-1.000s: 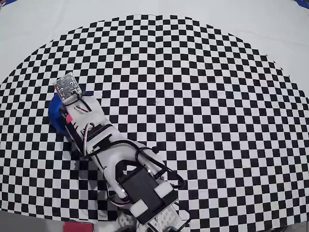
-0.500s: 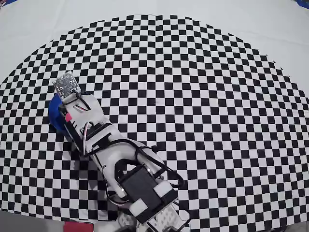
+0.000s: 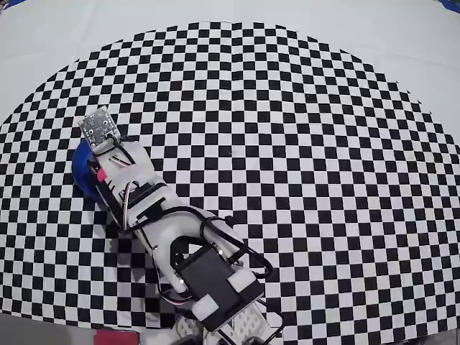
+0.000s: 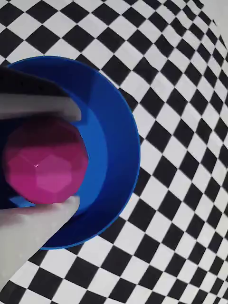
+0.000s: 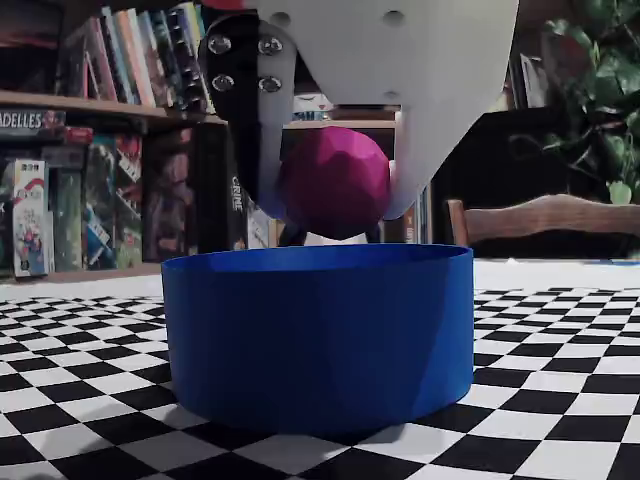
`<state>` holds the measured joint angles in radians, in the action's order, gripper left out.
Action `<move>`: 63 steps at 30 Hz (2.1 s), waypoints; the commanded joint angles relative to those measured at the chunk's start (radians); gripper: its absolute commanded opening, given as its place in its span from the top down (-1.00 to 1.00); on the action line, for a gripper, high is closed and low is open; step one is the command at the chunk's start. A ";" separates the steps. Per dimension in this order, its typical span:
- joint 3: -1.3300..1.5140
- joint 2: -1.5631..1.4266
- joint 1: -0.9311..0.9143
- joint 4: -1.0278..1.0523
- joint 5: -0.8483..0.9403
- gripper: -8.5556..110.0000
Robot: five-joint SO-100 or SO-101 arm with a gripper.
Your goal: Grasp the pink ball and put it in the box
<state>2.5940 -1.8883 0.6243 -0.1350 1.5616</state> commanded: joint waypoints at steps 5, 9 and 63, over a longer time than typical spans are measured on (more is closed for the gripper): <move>-0.044 0.002 0.002 -0.017 -0.005 0.84; -0.044 0.003 0.002 -0.017 -0.005 0.48; 0.514 -1.355 -0.640 0.664 -1.414 0.85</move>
<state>3.0925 -3.1922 -0.0184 0.4970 0.1595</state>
